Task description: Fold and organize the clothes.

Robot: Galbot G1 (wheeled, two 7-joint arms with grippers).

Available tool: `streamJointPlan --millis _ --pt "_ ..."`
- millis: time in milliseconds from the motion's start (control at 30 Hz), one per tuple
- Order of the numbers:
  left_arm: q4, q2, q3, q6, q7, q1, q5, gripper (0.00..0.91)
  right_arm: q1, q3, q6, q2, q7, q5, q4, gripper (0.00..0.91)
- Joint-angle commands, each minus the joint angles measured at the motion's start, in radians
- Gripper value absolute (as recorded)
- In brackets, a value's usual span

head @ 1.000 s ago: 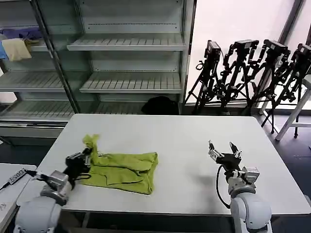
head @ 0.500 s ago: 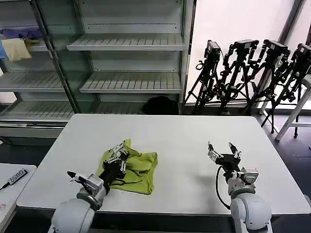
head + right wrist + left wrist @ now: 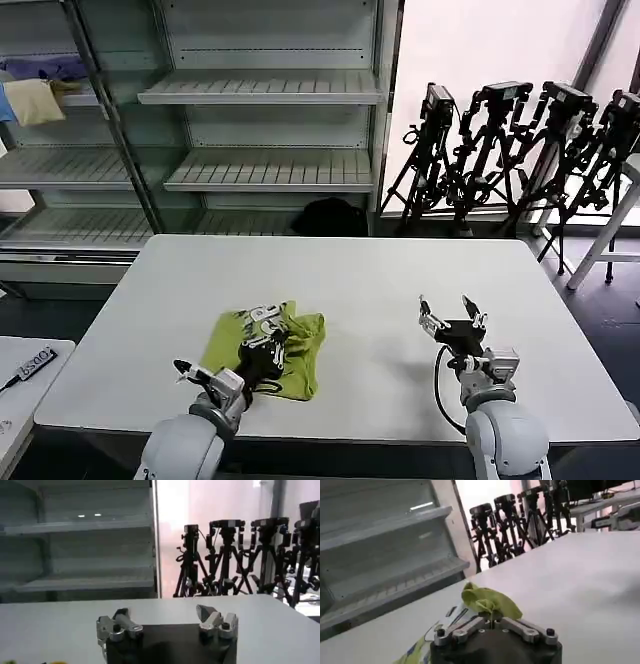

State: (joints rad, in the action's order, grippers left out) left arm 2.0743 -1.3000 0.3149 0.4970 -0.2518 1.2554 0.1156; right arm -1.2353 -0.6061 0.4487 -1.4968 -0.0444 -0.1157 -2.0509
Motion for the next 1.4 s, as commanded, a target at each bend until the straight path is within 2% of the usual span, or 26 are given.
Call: streamJointPlan --millis 33,267,867,1133,1233,1400 --pt "-0.051 -0.027 -0.056 0.001 0.031 -0.001 0.038 0.907 -0.004 0.003 -0.004 -0.001 -0.001 0.014 0.001 0.907" --pt "-0.019 -0.037 -0.104 0.012 0.042 0.024 0.055 0.907 -0.004 0.004 -0.008 -0.004 -0.004 0.019 0.002 0.907" --pt "-0.115 -0.125 -0.158 0.015 0.085 0.025 0.055 0.907 -0.009 0.0 -0.019 -0.007 -0.006 0.025 0.004 0.907" --pt "-0.103 -0.143 -0.164 0.039 0.085 0.028 -0.022 0.907 -0.005 0.0 -0.021 -0.009 -0.003 0.026 0.009 0.907" --pt "-0.088 -0.142 -0.152 0.021 0.082 0.03 -0.083 0.907 -0.005 0.001 -0.022 -0.011 -0.003 0.027 0.011 0.907" --pt "-0.007 -0.131 -0.079 -0.068 0.109 0.028 -0.257 0.907 -0.004 0.002 -0.022 -0.01 -0.002 0.027 0.011 0.907"
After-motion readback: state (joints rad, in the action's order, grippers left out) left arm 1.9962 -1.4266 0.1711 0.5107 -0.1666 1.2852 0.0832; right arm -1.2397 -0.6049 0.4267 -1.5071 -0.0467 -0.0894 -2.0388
